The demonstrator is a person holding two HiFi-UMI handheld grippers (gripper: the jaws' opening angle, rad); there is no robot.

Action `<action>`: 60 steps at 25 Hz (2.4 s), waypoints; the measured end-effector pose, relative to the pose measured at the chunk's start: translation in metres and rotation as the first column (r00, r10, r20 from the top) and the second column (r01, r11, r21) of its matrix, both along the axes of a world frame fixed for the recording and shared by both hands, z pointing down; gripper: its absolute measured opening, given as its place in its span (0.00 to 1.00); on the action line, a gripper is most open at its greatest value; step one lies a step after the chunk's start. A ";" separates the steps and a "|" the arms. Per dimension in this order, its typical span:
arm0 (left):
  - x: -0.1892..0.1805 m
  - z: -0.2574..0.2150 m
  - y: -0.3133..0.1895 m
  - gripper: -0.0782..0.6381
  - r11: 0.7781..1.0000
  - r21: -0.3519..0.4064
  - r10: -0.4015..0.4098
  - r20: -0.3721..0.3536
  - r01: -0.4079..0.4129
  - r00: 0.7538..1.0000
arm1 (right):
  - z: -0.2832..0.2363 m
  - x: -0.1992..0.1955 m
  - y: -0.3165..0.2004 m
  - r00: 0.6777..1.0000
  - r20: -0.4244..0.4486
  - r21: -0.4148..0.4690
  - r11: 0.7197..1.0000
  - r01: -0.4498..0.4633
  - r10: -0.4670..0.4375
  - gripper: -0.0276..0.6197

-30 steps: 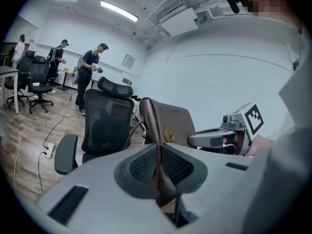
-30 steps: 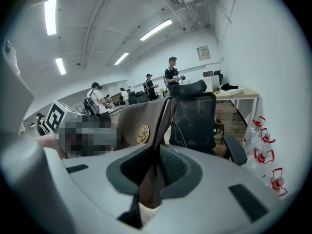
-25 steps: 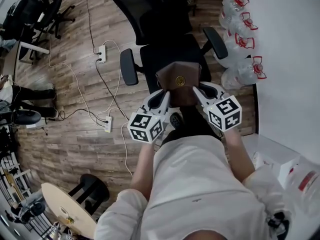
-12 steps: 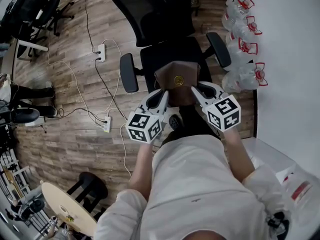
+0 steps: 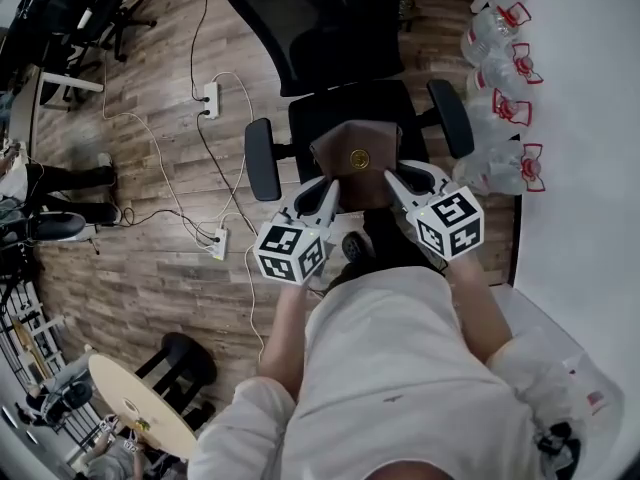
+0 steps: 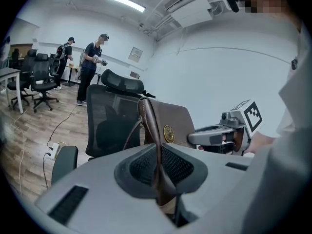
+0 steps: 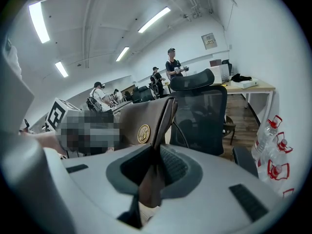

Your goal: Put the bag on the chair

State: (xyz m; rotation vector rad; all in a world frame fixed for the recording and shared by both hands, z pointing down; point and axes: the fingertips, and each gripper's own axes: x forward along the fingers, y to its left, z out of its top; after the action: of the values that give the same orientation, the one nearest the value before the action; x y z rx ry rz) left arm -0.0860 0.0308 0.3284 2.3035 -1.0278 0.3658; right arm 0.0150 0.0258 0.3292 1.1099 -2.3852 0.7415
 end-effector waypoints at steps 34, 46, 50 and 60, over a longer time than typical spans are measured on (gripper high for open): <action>0.040 0.058 -0.063 0.15 0.983 -0.147 -0.102 0.087 0.114 0.991 | 0.067 0.035 -0.078 0.990 -0.009 -0.125 0.983 0.135 -0.137 0.13; 0.027 0.098 -0.076 0.15 0.980 -0.171 -0.085 0.096 0.100 0.992 | 0.106 0.022 -0.091 0.986 -0.066 -0.137 0.980 0.144 -0.154 0.14; 0.021 0.115 -0.079 0.15 0.976 -0.193 -0.079 0.095 0.096 0.992 | 0.122 0.016 -0.094 0.975 -0.111 -0.124 0.976 0.181 -0.195 0.14; 0.009 0.150 -0.094 0.15 0.977 -0.208 -0.024 0.109 0.047 0.994 | 0.152 0.002 -0.104 0.959 -0.171 -0.116 0.971 0.210 -0.228 0.14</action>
State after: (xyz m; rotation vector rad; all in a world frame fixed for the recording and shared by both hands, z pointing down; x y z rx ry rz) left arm -0.0770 -0.0627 0.4784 2.0926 -1.0275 0.5605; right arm 0.0168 -0.0778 0.4812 0.8196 -2.2448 0.6409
